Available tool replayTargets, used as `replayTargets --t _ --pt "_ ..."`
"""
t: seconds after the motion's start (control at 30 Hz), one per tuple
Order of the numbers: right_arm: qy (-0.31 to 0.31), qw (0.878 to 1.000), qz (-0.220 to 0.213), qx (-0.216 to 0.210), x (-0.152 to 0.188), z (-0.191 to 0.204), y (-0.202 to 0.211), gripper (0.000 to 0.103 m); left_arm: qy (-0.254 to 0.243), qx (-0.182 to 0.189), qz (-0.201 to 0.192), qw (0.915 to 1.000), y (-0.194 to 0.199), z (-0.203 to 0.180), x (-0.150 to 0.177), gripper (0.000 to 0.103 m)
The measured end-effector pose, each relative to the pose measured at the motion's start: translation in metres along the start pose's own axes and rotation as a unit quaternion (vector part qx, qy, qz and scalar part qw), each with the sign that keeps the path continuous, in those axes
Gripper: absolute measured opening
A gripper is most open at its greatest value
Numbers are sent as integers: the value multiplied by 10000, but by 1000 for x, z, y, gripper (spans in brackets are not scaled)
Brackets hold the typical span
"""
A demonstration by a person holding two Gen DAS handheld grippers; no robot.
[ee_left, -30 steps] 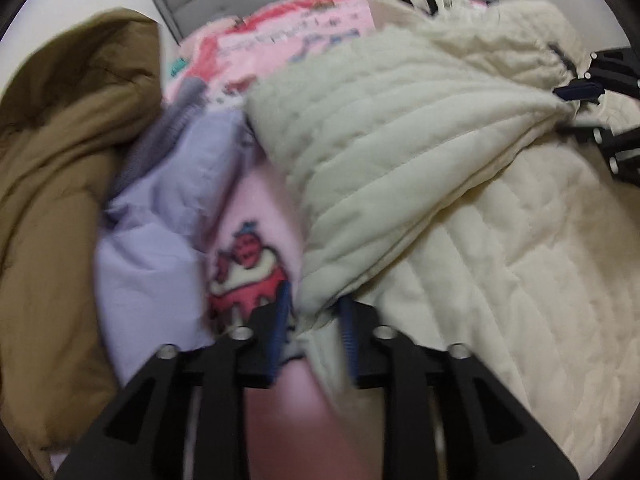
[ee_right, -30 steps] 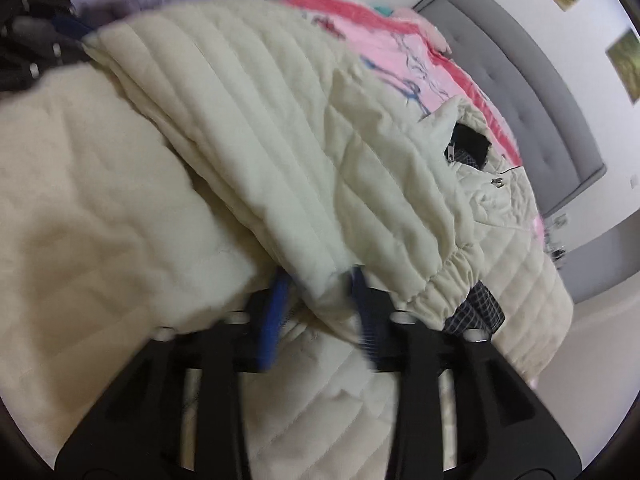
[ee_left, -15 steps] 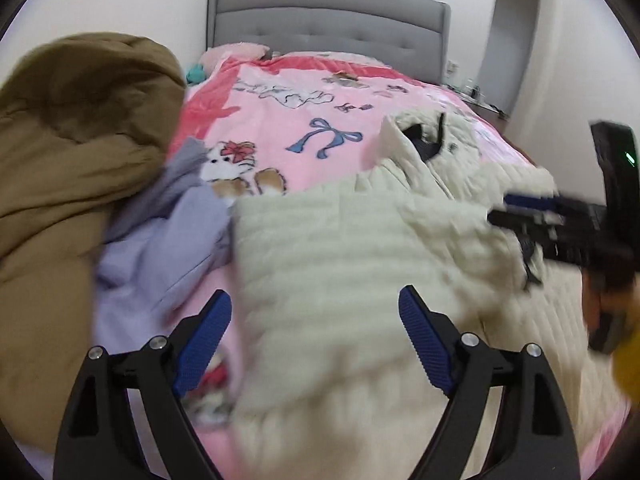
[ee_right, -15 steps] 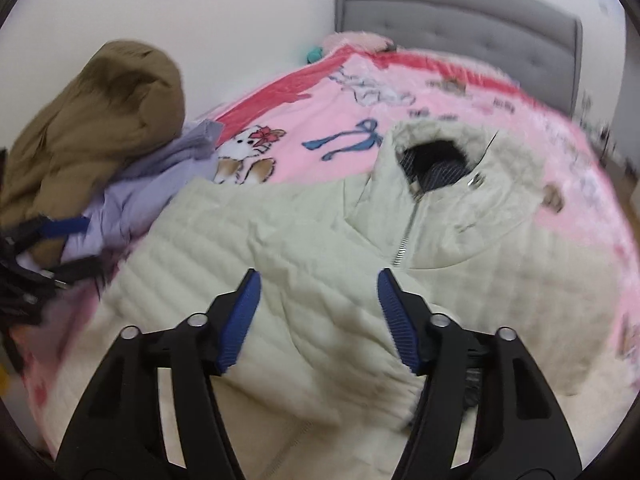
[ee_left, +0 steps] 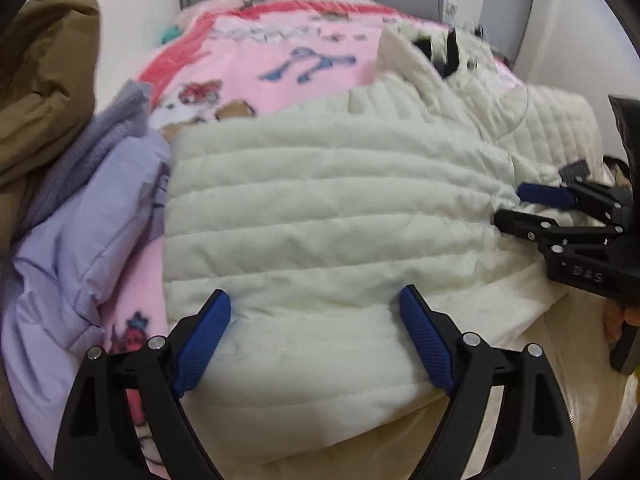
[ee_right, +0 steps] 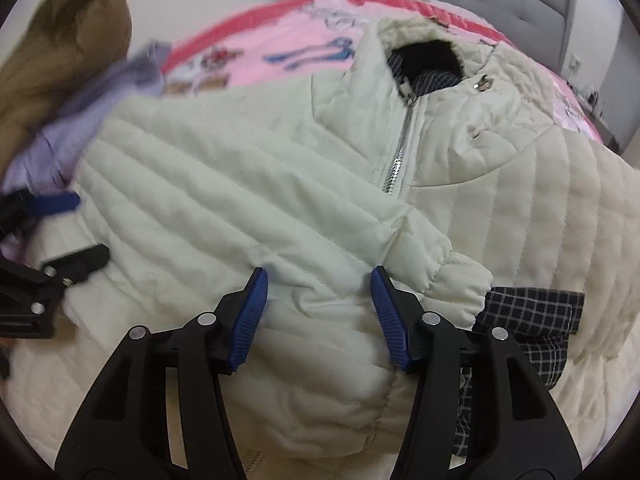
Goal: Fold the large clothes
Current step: 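Grasp the other plaid cuff with the right gripper and lift it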
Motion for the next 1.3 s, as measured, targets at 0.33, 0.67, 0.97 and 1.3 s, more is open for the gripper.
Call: replayTargets --t 0.33,0.67,0.97,1.3 --pt "-2612 9506 -1592 527 94 -127 167 90 -224 -709 -1427 9870 54 -66 0 98" --pt "-5174 7968 -2154 2259 274 -330 286 74 -510 -692 -916 9921 11 -118 -2 98" --pt "-6334 7218 -2193 1724 321 -429 269 70 -334 -832 -772 9930 10 -122 1 98" --pt "-6394 7045 -2764 1356 313 -432 264 28 -113 -857 -645 9942 8 -120 2 98"
Point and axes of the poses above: each gripper's, at about its wrist camera, not at the fingertips, and y roughly against the way its jaws point, z to its left, x to its underside, the point moved 1 cm from there along -y, roughly the way its jaws point, and after that the axes turned 8 degrees about -x, right-handed, at the moved point
